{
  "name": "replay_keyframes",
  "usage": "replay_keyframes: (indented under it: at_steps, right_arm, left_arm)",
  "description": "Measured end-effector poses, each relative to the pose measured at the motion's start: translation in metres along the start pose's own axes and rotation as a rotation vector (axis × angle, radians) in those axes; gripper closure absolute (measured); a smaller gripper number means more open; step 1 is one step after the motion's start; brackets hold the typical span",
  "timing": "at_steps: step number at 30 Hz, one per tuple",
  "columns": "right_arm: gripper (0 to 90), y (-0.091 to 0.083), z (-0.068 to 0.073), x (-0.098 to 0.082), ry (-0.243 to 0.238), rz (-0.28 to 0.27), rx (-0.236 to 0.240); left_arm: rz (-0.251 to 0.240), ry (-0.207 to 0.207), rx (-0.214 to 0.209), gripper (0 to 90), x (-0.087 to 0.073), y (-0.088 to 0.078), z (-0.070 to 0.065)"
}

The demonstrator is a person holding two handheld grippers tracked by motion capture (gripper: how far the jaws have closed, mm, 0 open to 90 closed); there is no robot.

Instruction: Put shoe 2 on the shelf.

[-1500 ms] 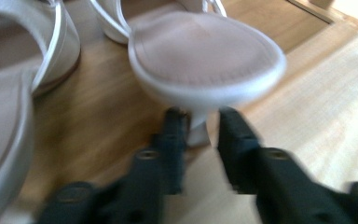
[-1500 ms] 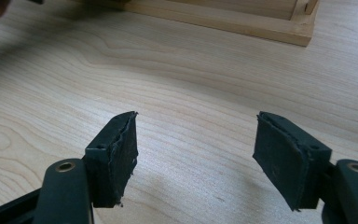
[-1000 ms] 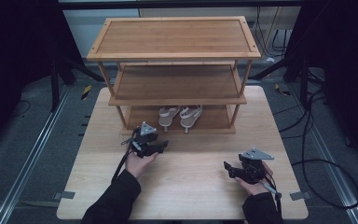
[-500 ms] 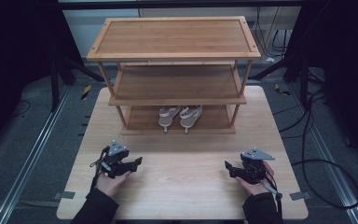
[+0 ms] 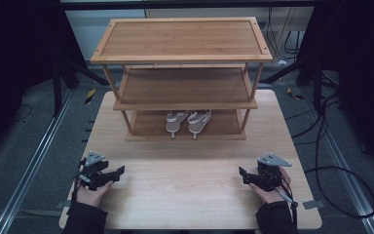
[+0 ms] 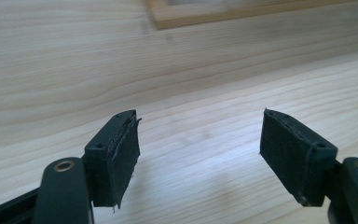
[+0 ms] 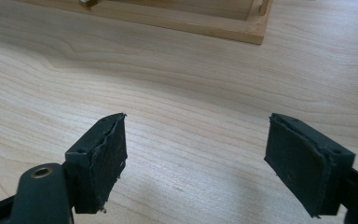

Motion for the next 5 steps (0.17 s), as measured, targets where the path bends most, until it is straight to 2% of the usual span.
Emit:
replay_keyframes:
  at_steps: [5]
  right_arm:
    - [19.4,0.000,-0.002,0.000,0.013,0.006,-0.002]
  left_arm:
    - [0.014,-0.054,0.037,26.9,-0.006,0.003,0.018]
Point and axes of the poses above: each handheld gripper's, and its own axes: y roughly forward along the jaws, x roughly out of its top, z roughly to its left, the point moved 2 cm from there along y, roughly forward along the jaws, and after that the axes turned 11 degrees about x, right-handed, at the moved point
